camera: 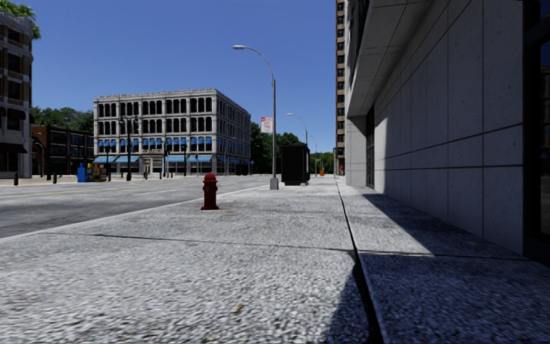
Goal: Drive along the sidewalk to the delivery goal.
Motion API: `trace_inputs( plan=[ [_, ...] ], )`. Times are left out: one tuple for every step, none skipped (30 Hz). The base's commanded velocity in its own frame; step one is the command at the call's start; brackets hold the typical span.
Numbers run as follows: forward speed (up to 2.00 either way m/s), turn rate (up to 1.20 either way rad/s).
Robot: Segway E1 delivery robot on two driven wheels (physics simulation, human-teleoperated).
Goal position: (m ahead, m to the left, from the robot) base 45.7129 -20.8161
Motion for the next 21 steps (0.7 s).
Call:
trace_inputs(
  plan=[
    [2.0,-0.7],
    [2.0,-0.74],
    [2.0,-0.75],
    [2.0,-0.81],
    [2.0,-0.81],
    [2.0,-0.93],
    [2.0,-0.98],
    [2.0,-0.98],
    [2.0,-0.98],
    [2.0,-0.97],
    [2.0,-0.48],
    [2.0,-0.23],
    [2.0,-0.08],
    [2.0,-0.02],
    [2.0,0.0],
    [2.0,0.0],
    [2.0,0.0],
    [2.0,0.0],
    [2.0,0.0],
    [2.0,0.0],
    [2.0,0.0]
  ],
)
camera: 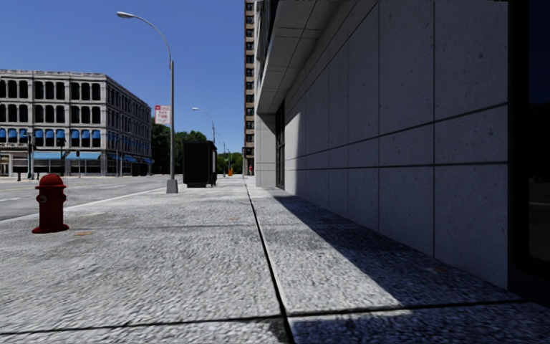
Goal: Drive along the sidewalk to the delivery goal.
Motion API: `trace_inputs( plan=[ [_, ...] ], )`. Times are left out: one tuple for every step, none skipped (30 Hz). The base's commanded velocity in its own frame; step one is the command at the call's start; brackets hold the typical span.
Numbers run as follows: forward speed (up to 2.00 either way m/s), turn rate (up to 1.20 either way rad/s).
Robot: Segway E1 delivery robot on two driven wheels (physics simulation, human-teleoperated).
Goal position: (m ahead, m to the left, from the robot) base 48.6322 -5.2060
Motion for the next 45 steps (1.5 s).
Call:
trace_inputs(
  plan=[
    [2.0,0.0],
    [2.0,0.0],
    [2.0,0.0],
    [2.0,0.0],
    [2.0,0.0],
    [2.0,0.0],
    [2.0,0.0],
    [2.0,0.24],
    [2.0,0.5],
    [2.0,0.77],
    [2.0,0.91],
    [2.0,0.91],
    [2.0,0.94],
    [2.0,0.76],
    [2.0,0.29],
    [2.0,0.07],
    [2.0,0.07],
    [2.0,0.02],
    [2.0,0.0],
    [2.0,0.0],
    [2.0,0.0],
    [2.0,0.0],
    [2.0,0.0],
    [2.0,0.0],
    [2.0,0.0],
    [2.0,0.0],
    [2.0,0.0],
    [2.0,0.0],
    [2.0,0.0],
    [2.0,0.0],
    [2.0,0.0],
    [2.0,0.0],
    [2.0,0.0],
    [2.0,0.0],
    [2.0,0.0],
    [2.0,0.0],
    [2.0,0.0],
    [2.0,0.0],
    [2.0,0.0],
    [2.0,0.0],
    [2.0,0.0],
    [2.0,0.0],
    [2.0,0.0],
    [2.0,0.0],
    [2.0,0.0]
  ],
)
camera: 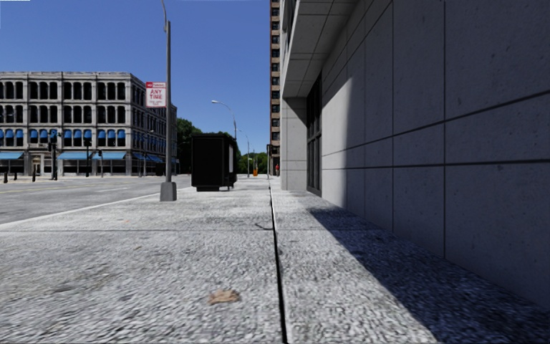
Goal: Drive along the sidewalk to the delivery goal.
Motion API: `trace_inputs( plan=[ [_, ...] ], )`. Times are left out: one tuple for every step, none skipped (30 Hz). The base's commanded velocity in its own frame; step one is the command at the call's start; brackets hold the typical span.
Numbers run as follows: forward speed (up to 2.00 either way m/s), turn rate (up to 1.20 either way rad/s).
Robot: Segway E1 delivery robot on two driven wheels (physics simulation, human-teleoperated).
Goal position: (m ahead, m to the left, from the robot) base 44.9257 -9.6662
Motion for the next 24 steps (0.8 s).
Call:
trace_inputs(
  plan=[
    [2.0,0.0],
    [2.0,0.0],
    [2.0,0.0],
    [2.0,0.0],
    [2.0,0.0],
    [2.0,0.0],
    [2.0,0.0],
    [2.0,0.0],
    [2.0,0.0],
    [2.0,0.0],
    [2.0,0.0],
    [2.0,0.0],
    [2.0,0.0],
    [2.0,0.0],
    [2.0,0.0],
    [2.0,0.0],
    [2.0,0.0],
    [2.0,0.0],
    [2.0,0.0],
    [2.0,0.0],
    [2.0,0.0],
    [2.0,0.0],
    [2.0,0.0],
    [2.0,0.0]
  ],
)
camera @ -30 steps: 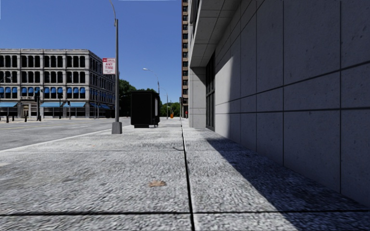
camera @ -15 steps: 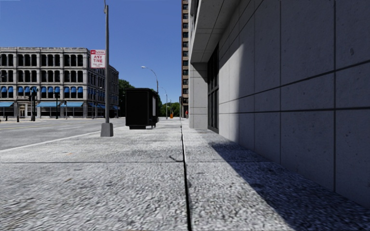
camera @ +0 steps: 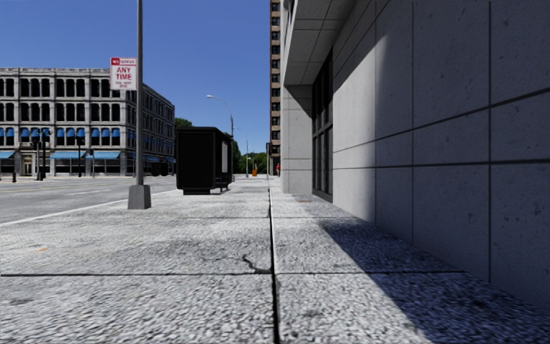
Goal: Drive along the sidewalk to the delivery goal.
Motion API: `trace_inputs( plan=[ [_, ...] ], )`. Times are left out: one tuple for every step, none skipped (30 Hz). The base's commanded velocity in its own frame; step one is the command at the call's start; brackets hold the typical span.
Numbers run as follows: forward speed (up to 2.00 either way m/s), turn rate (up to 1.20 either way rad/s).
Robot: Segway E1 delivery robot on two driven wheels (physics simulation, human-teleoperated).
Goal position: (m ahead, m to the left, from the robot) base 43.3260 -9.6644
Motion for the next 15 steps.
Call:
trace_inputs(
  plan=[
    [2.0,0.0],
    [2.0,0.0],
    [2.0,0.0],
    [2.0,0.0],
    [2.0,0.0],
    [2.0,0.0],
    [2.0,0.0],
    [2.0,0.0],
    [2.0,0.0],
    [2.0,0.0],
    [2.0,0.0],
    [2.0,0.0],
    [2.0,0.0],
    [2.0,0.0],
    [2.0,0.0]
  ],
)
